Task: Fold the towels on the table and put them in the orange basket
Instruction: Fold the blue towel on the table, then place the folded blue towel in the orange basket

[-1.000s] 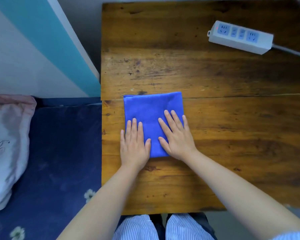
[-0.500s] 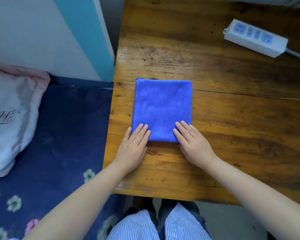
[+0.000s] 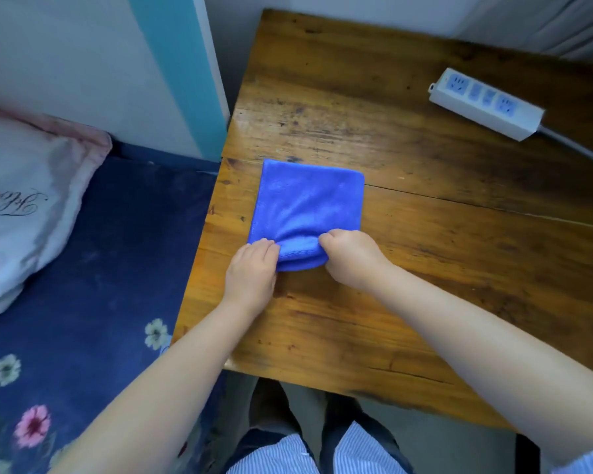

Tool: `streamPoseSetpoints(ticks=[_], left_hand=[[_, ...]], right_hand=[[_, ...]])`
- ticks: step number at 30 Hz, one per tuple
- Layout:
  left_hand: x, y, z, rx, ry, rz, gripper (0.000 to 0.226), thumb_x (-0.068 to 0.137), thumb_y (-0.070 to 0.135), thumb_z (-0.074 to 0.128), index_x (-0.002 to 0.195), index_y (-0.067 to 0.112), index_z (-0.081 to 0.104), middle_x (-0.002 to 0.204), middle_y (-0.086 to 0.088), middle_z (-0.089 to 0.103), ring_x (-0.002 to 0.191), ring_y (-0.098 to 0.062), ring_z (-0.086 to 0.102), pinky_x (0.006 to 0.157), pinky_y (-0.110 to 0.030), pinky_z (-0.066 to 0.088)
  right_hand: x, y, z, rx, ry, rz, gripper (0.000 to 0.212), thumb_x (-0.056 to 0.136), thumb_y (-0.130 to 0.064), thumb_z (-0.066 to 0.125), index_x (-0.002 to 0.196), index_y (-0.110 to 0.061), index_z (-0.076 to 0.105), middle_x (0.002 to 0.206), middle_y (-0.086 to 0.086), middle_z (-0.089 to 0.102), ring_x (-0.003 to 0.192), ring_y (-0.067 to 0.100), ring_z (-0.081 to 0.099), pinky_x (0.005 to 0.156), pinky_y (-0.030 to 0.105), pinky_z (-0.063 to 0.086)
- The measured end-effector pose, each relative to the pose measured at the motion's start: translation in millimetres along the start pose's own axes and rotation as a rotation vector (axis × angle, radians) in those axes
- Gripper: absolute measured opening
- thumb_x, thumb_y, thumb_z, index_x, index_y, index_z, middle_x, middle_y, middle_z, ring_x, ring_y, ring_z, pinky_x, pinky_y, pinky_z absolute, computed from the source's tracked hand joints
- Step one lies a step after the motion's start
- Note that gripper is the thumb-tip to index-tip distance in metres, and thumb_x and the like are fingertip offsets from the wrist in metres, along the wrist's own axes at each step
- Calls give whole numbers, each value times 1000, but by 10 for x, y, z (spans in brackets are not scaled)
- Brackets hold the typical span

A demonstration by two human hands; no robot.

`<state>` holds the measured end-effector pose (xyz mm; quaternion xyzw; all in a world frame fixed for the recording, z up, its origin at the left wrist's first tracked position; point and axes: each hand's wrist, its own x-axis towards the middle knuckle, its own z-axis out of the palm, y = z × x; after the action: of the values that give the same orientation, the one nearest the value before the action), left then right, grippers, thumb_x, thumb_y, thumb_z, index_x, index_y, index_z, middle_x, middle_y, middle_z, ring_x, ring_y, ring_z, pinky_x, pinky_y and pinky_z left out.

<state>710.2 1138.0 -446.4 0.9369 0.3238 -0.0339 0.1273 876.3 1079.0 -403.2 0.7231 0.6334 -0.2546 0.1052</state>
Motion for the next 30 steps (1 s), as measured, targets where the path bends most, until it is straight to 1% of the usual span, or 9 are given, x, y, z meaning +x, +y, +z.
streamPoseSetpoints(ticks=[2, 6, 10, 13, 15, 18, 21, 26, 30], left_hand=[[-59, 52, -74, -63, -22, -13, 36, 64, 12, 37, 76, 3, 69, 69, -9, 69, 58, -26, 67, 55, -24, 50], [-287, 211, -264, -290, -1, -47, 37, 73, 17, 42, 93, 2, 69, 82, -11, 72, 72, -27, 69, 59, -21, 49], [-588, 322, -534, -444, 83, -264, 43, 77, 21, 44, 110, 3, 64, 102, -12, 69, 94, -28, 63, 75, -25, 41], [-978, 262, -728, -349, 120, -248, 35, 74, 23, 54, 98, 1, 69, 89, -10, 73, 78, -22, 70, 67, -21, 46], [-1289, 196, -862, -359, 100, -248, 48, 77, 35, 40, 97, 2, 68, 84, -10, 72, 75, -20, 65, 70, -22, 38], [-1817, 105, -1036, -313, 80, -365, 79, 70, 54, 14, 117, 9, 59, 101, -7, 66, 93, -15, 56, 79, -23, 33], [-2595, -9, -1135, -239, 80, -500, 72, 76, 51, 17, 128, 14, 51, 117, -4, 61, 111, -21, 54, 86, -24, 37], [-3913, -142, -1119, -198, 48, -671, 69, 79, 47, 18, 129, 12, 48, 119, -5, 59, 114, -21, 53, 86, -29, 40], [-5102, -244, -1091, -151, 1, -779, 39, 98, 31, 37, 132, 13, 45, 126, -4, 55, 119, -21, 49, 89, -32, 39]], right_hand=[[-132, 67, -41, 23, 15, -55, 18, 85, -6, 43, 98, -3, 54, 108, 17, 60, 99, 34, 57, 70, 33, 38], [-414, 258, -43, 40, 157, -233, 33, 74, -24, 41, 97, -4, 55, 98, 14, 62, 91, 33, 59, 61, 31, 36], [-592, 196, -130, -238, 199, -460, 68, 44, -44, 85, 98, -7, 63, 80, 7, 68, 61, 27, 66, 45, 27, 50], [-653, -51, -267, -263, 275, -528, 54, 35, -32, 91, 78, -12, 64, 62, 0, 62, 46, 21, 60, 35, 19, 40], [-736, -315, -401, -295, 287, -581, 45, 37, -27, 90, 70, -14, 64, 57, -1, 60, 44, 20, 59, 33, 17, 37], [-857, -845, -555, -253, 163, -647, 33, 72, -28, 74, 98, -10, 62, 89, 7, 65, 81, 25, 65, 59, 26, 48], [-986, -1600, -528, -291, 18, -701, 36, 90, -31, 52, 122, -13, 50, 118, 5, 57, 110, 25, 54, 82, 32, 44], [-1277, -2761, -212, -307, -19, -847, 35, 87, -27, 56, 121, -16, 53, 119, 4, 58, 112, 25, 53, 84, 32, 43], [-1725, -3816, 161, -355, -72, -984, 27, 86, -22, 56, 111, -10, 56, 111, 8, 60, 106, 27, 54, 77, 33, 39]])
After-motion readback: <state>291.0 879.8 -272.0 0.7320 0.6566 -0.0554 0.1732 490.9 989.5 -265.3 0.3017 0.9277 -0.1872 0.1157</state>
